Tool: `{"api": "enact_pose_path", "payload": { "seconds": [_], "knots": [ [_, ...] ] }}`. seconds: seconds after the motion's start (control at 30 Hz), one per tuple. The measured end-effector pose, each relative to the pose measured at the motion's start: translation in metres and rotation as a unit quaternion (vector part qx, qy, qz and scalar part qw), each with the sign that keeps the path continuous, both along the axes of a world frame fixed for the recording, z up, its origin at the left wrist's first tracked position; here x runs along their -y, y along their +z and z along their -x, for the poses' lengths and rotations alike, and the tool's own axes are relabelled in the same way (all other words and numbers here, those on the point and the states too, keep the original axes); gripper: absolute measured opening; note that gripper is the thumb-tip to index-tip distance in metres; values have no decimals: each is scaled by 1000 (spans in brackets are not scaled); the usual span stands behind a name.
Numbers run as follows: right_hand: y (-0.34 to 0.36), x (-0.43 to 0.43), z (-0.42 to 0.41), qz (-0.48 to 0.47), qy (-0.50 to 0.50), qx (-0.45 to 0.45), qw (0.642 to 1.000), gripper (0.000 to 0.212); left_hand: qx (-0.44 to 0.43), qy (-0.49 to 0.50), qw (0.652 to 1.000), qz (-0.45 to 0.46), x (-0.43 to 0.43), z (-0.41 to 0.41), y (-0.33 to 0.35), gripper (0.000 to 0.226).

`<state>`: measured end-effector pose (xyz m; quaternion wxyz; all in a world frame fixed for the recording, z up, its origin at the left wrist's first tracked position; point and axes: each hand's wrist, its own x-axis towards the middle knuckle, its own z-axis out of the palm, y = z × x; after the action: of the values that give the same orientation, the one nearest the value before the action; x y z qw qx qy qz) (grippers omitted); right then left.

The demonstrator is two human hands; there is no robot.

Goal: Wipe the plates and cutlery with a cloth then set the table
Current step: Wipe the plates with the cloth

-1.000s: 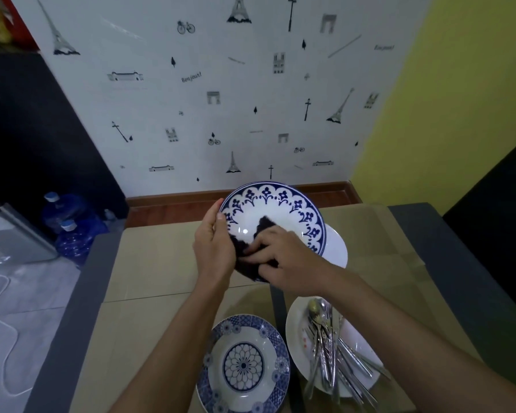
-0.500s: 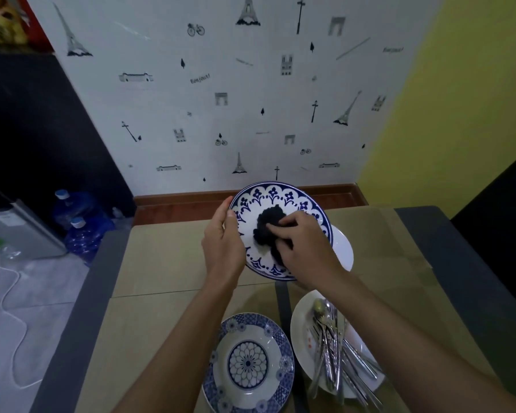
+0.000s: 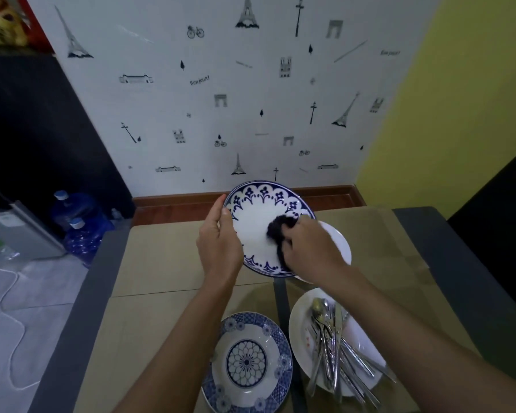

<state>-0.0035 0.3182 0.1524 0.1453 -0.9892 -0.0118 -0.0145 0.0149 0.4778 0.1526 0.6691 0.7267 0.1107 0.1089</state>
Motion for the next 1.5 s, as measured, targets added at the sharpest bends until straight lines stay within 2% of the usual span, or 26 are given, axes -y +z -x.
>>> {"api": "enact_pose_path", "payload": {
  "seconds": [0.07, 0.13, 0.23, 0.37, 0.5, 0.57, 0.67, 0.73, 0.8, 0.87, 0.93, 0.97, 1.07, 1.13, 1.17, 1.23, 1.37, 1.5],
  "knots": [
    [-1, -7, 16, -113, 93, -27, 989, 35, -3, 2, 1000, -9, -2, 0, -1, 38],
    [-4, -12, 14, -151, 121, 4, 981, 38, -3, -17, 1000, -17, 0, 2, -3, 38],
    [-4, -9, 2, -149, 20, 64, 987, 38, -5, -31, 1000, 0, 4, 5, -1, 37],
    [0, -12, 9, -131, 152, 32, 979, 37, -8, -30, 999, 16, 0, 1, 0, 36],
    [3, -18, 0, -124, 92, 64, 986, 44, -1, -66, 998, 5, 6, 4, 4, 36],
    [6, -21, 0, -99, 160, 39, 981, 47, -4, -61, 998, 12, 4, 3, 3, 35],
    [11, -11, 9, -153, 221, -43, 962, 37, -16, -34, 999, 26, -8, -1, -1, 33],
    [12, -4, 13, -160, 208, -73, 962, 34, -16, -32, 999, 15, -12, -3, -1, 34],
    [6, -2, 12, -132, 166, -35, 977, 38, -14, -36, 999, 5, -11, -3, 1, 35],
    [1, -2, 7, -106, 61, 33, 992, 42, -10, -39, 999, 3, -8, -3, 3, 37],
    [1, -4, 2, -71, -20, 55, 996, 43, -8, -39, 999, 7, -5, -3, 6, 36],
    [1, -5, 1, -66, -13, 47, 997, 43, -4, -38, 999, 4, -4, -3, 6, 36],
    [1, -9, 5, -94, 136, 22, 986, 43, -7, -43, 999, -4, -3, -4, 5, 36],
    [-1, -11, 3, -64, 198, 36, 978, 47, -8, -63, 998, -6, -1, -2, 3, 35],
    [-2, -11, -1, -53, 192, 52, 979, 50, -4, -77, 997, -13, 2, 1, 3, 35],
    [2, -12, -9, -25, 118, 60, 991, 52, 6, -87, 996, -23, 5, 3, 2, 38],
    [6, -7, -9, 33, -39, 24, 998, 53, -8, -39, 999, 3, 3, 0, 6, 35],
    [6, -11, 9, -2, -59, -28, 998, 43, -5, -24, 1000, -20, -1, -3, 9, 35]
  ]
}}
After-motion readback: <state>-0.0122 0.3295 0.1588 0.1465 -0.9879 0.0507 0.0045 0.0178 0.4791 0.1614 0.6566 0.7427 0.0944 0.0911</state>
